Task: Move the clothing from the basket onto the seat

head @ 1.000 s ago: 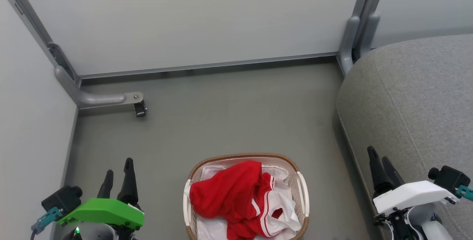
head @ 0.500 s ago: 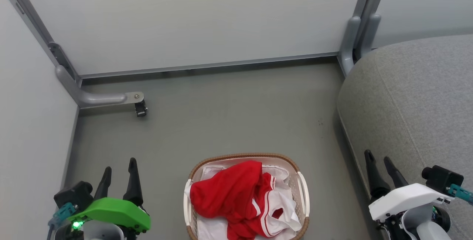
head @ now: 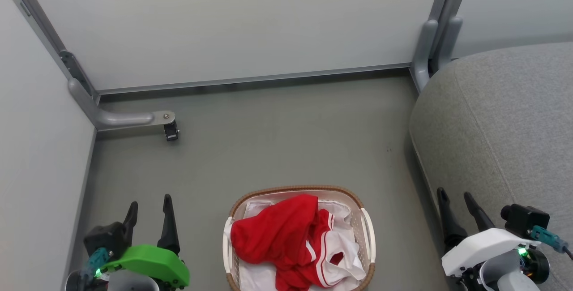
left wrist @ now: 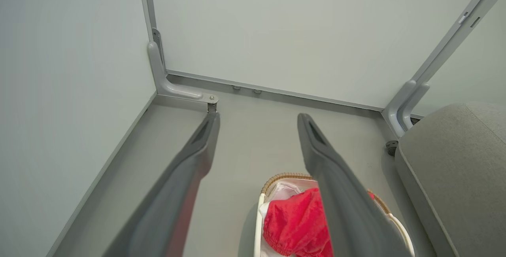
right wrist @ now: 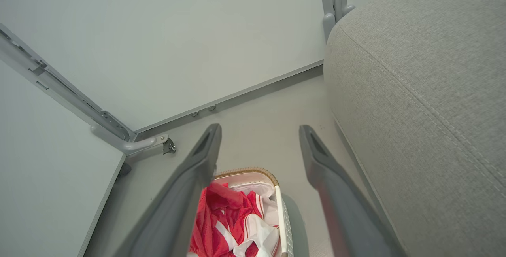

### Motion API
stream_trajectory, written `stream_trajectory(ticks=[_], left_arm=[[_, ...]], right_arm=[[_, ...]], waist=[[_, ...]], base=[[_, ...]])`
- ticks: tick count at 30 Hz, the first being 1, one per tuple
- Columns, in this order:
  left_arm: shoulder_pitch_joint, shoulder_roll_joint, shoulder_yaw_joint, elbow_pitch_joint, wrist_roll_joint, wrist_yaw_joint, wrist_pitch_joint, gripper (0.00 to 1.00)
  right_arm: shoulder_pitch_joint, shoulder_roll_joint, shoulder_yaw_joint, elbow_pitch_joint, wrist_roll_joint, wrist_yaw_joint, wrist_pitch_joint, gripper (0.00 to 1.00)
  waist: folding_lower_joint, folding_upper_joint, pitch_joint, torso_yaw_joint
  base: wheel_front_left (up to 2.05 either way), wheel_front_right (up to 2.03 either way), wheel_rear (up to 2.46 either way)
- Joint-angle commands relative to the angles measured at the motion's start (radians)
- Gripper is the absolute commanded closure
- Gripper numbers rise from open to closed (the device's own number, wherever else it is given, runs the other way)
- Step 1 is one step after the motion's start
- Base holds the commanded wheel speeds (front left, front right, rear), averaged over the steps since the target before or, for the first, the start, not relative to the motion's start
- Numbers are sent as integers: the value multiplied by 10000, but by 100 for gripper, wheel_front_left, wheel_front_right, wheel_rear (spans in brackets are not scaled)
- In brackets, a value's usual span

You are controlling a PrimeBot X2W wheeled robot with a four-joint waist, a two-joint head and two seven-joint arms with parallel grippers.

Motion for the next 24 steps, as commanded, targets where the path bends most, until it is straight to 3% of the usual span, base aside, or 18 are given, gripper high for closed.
stream_trajectory(ticks=[1, 13, 24], left_arm=[[107, 118, -26, -61, 328, 77, -99, 0], [255, 53, 34, -104, 1367, 231, -384, 0], [383, -92, 323, -319, 2219, 39, -607, 0]], right_arm=[[21, -31, 36, 10, -284, 2, -106, 0], [-43, -53, 183, 238, -1351, 3, -392, 0], [46, -1, 53, 169, -2168, 2, -616, 0]], waist=[[0, 0, 8, -2], [0, 0, -1, -7], [0, 0, -35, 29]], base=[[0, 0, 0], [0, 0, 0], [0, 0, 0]])
